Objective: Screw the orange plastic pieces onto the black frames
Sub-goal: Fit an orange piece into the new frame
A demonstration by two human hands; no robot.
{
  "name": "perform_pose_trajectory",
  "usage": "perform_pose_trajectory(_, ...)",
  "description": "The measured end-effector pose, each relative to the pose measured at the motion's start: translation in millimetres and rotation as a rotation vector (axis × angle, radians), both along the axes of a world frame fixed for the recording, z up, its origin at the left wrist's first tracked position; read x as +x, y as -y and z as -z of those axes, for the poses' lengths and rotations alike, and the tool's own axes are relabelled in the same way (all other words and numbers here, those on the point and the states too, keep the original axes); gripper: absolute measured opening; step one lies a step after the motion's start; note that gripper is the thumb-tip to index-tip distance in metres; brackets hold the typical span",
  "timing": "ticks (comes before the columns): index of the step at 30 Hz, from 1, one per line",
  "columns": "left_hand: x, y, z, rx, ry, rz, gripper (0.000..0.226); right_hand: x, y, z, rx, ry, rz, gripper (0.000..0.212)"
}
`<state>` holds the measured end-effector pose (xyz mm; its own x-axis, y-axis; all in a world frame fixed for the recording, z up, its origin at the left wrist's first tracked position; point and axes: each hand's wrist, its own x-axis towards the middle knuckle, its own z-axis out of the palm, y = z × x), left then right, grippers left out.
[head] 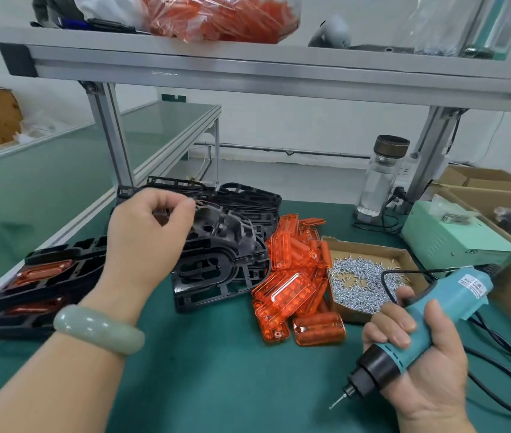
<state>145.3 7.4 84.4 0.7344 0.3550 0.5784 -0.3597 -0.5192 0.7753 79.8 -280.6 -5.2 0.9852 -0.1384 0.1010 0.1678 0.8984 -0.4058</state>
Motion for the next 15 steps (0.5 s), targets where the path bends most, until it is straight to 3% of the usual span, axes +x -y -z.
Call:
perform_pose_trajectory(5, -6.4, 0.3, 27.0, -0.124, -0.091, 0.063, 0.013, -0.4, 0.3, 0.2, -0.030, -0.001, 0.000, 0.052)
perform_pose_trajectory(9, -14.2, 2.5, 43.8, -0.375, -0.224, 0.204, 0.027, -1.2, -1.3, -1.1, -0.044, 0.007, -0.002, 0.051)
perform_pose_trajectory(15, -29.8, 10.8, 56.8, -0.673, -0.411, 0.396, 0.021, -3.2, -0.9, -2.1, -0.030, 0.013, -0.035, 0.051)
